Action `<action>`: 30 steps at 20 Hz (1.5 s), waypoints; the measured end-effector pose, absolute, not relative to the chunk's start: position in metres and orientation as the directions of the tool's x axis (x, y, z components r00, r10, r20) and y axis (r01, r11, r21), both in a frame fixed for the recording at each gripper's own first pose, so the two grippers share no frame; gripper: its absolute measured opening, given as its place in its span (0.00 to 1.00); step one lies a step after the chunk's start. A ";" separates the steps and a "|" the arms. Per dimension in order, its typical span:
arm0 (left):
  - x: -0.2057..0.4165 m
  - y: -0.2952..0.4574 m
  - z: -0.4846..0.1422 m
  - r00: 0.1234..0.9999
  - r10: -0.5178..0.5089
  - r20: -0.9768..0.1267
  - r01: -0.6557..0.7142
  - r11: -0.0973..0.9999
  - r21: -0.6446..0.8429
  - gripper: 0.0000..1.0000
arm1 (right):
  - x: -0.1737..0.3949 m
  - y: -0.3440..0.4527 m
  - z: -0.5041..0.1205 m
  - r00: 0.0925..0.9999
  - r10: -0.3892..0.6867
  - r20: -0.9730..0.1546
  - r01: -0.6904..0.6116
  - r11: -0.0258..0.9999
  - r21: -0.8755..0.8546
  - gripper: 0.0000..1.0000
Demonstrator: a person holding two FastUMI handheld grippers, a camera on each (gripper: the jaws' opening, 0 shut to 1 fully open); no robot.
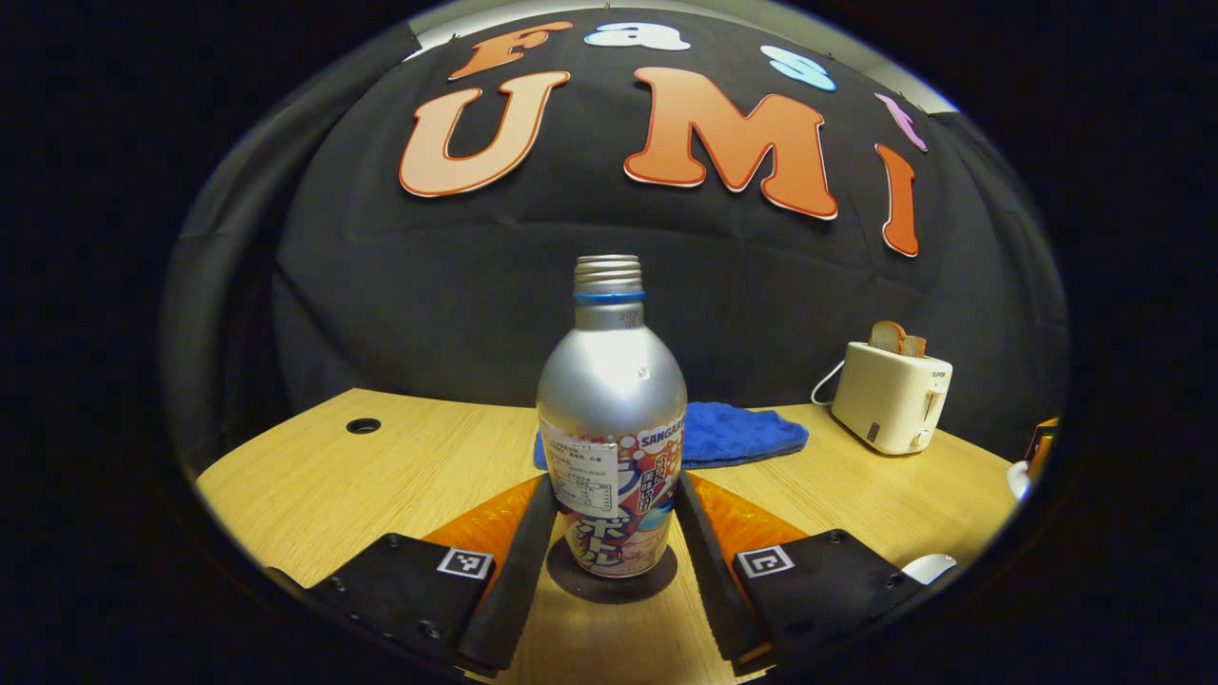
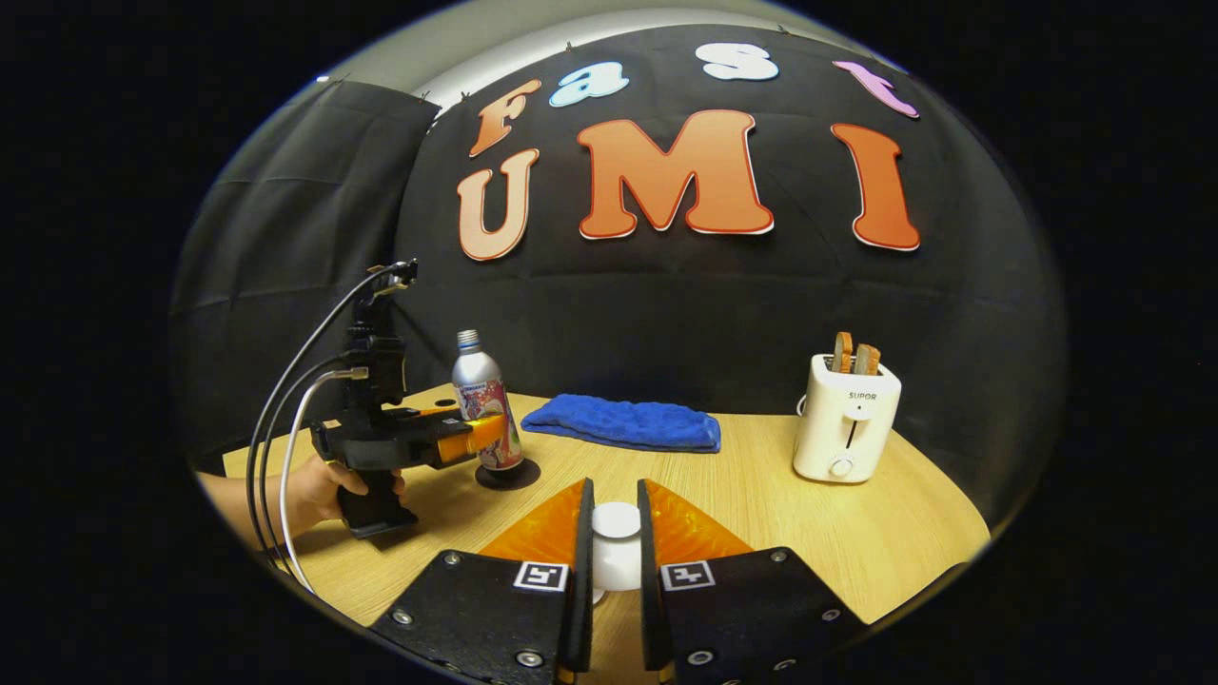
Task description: Open the teacup lid with one hand, grasp the water bottle and pour water into the teacup with the other hand; after pouring, place the water bottle on the coaster and then close the teacup lid.
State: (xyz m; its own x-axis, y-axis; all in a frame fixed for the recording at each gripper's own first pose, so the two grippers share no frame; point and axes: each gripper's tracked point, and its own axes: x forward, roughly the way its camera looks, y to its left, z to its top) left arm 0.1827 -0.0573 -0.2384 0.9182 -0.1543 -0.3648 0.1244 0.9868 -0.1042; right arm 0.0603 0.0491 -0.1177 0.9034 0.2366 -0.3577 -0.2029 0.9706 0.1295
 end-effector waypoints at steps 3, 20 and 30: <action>0.184 -0.058 -0.250 0.907 -0.155 -0.392 0.122 0.987 -0.108 0.74 | 0.057 0.056 -0.119 0.901 0.240 -0.362 -0.210 0.970 0.118 0.21; 0.156 -0.054 -0.243 0.883 -0.185 -0.432 0.193 0.981 -0.026 0.98 | 0.057 0.110 -0.150 0.860 0.304 -0.409 -0.278 0.953 0.123 0.21; 0.105 -0.047 -0.203 0.914 -0.171 -0.369 0.174 0.984 -0.026 0.98 | 0.059 0.118 -0.171 0.857 0.307 -0.414 -0.282 0.952 0.121 0.21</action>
State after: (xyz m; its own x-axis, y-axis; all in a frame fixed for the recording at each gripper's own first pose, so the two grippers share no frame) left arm 0.1048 -0.0473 -0.2025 0.9137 -0.1710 -0.3688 0.1739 0.9844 -0.0257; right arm 0.0591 0.1184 -0.1712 0.8572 0.3068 -0.4137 -0.2821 0.9517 0.1213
